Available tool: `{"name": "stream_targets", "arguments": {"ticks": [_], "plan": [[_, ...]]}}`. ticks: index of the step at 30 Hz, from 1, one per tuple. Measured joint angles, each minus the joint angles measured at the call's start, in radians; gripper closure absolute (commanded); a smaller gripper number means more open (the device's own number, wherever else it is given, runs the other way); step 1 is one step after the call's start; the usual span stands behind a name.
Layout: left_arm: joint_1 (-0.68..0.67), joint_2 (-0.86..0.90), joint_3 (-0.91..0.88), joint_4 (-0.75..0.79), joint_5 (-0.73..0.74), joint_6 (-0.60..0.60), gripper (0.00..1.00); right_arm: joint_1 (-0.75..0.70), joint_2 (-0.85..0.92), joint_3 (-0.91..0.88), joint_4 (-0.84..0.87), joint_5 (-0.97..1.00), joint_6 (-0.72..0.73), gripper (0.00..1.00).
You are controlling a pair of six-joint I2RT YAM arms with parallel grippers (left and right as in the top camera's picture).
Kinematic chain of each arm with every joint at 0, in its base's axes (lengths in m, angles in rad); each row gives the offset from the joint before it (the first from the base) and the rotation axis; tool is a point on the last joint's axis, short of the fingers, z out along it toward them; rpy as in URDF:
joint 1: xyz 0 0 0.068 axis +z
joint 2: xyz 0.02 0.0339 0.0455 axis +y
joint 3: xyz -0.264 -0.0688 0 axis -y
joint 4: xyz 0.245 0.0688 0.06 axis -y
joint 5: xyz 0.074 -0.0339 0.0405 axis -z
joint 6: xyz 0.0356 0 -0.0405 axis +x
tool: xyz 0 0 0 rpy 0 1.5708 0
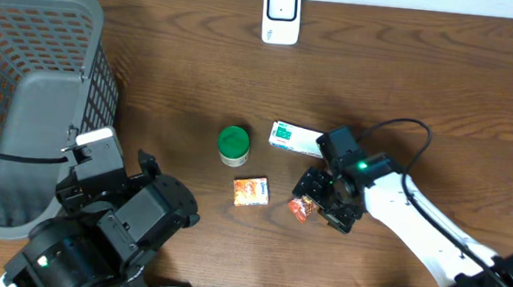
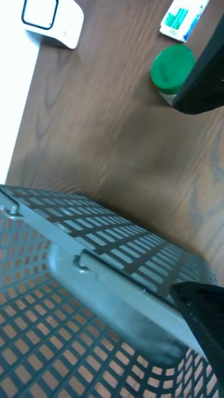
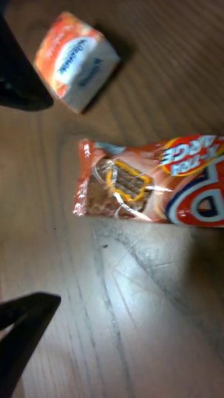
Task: Scan the item barcode
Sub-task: 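Grasp the red chocolate bar with the right gripper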
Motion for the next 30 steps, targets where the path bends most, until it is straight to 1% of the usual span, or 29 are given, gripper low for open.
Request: {"name": "stream_targets", "arguments": {"ticks": [4,8,13,15,18,19,20,24,28,30], "plan": [[0.000,0.002,-0.008,0.000,0.008,-0.018,0.15,0.001,0.070,0.079,-0.004,0.035,0.042,0.16],[0.000,0.002,-0.008,0.000,0.011,-0.029,0.15,0.001,0.166,0.186,-0.044,0.056,0.056,0.17],[0.000,0.002,-0.008,0.000,0.012,-0.032,0.15,0.001,0.292,0.249,-0.106,0.065,0.064,0.32],[0.000,0.002,-0.008,0.000,0.013,-0.032,0.15,0.001,0.334,0.252,-0.119,0.067,0.068,0.34],[0.000,0.002,-0.008,0.000,0.014,-0.032,0.15,0.001,0.361,0.252,-0.132,0.071,0.069,0.34],[0.000,0.002,-0.008,0.000,0.014,-0.032,0.15,0.001,0.362,0.252,-0.134,0.074,0.069,0.37],[0.000,0.002,-0.008,0.000,0.014,-0.033,0.15,0.001,0.362,0.252,-0.135,0.076,0.068,0.43],[0.000,0.002,-0.008,0.000,0.014,-0.032,0.15,0.001,0.362,0.253,-0.151,0.089,0.065,0.56],[0.000,0.002,-0.008,0.000,0.014,-0.032,0.15,0.001,0.362,0.253,-0.149,0.099,0.069,0.77],[0.000,0.002,-0.008,-0.001,0.014,-0.033,0.15,0.001,0.362,0.254,-0.148,0.100,0.066,0.84]]}}
